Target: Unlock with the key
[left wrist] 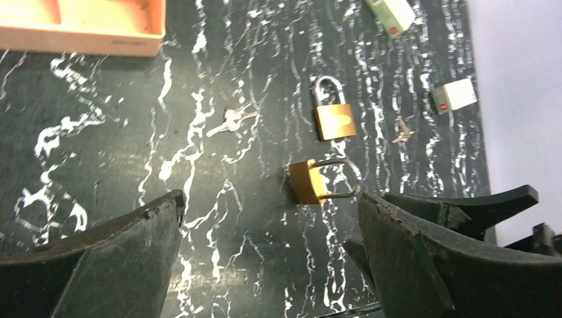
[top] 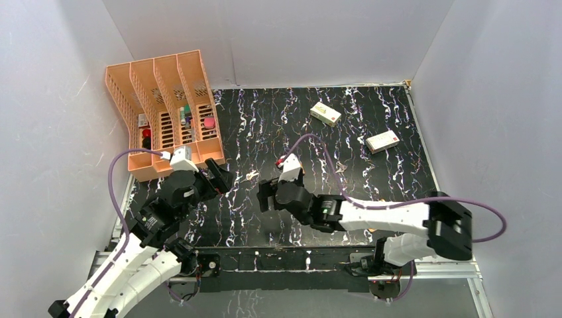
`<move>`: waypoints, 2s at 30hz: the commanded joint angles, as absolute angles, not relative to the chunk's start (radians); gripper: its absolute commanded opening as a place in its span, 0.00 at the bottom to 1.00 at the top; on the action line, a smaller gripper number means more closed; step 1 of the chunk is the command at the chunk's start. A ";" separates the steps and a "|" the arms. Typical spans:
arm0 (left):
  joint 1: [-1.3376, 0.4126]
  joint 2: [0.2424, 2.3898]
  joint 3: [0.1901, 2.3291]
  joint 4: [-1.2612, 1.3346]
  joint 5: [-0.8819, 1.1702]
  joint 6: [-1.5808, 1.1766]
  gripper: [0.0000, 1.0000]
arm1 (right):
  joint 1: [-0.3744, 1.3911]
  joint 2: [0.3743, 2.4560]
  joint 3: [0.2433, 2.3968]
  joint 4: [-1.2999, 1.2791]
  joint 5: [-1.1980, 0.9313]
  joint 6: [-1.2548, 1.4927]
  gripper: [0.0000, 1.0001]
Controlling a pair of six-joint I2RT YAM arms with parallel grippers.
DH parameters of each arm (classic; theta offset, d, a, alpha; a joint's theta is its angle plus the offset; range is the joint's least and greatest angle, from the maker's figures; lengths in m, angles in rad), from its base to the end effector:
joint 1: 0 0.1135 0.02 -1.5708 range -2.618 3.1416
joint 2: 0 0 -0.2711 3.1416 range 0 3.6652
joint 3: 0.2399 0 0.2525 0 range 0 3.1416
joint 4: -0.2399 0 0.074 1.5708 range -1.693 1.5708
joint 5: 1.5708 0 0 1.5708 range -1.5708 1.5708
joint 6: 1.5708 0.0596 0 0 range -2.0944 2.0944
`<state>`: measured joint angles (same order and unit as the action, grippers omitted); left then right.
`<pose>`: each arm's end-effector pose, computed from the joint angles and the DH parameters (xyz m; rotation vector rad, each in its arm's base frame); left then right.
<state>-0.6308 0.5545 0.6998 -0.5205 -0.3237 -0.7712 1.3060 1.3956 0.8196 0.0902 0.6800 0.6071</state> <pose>0.1282 -0.0702 0.3033 -0.3556 1.9438 -0.6175 0.1193 0.2967 0.2410 -0.2756 1.9652 0.5604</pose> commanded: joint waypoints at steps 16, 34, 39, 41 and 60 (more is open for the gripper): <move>-0.713 0.982 0.741 -0.200 -0.140 -0.787 0.98 | 1.309 0.892 0.807 -0.399 0.799 0.630 0.98; -0.953 1.475 1.070 -0.353 -0.464 -0.744 0.83 | 1.310 0.791 0.781 -0.474 0.834 0.649 0.98; -0.955 1.524 1.080 -0.355 -0.480 -0.712 0.65 | 1.310 0.767 0.777 -0.467 0.842 0.637 0.98; -0.954 1.536 1.078 -0.355 -0.488 -0.698 0.59 | 1.310 0.767 0.780 -0.466 0.843 0.628 0.98; -0.954 1.518 1.053 -0.274 -0.406 -0.490 0.00 | 1.310 0.776 0.786 -0.468 0.859 0.598 0.97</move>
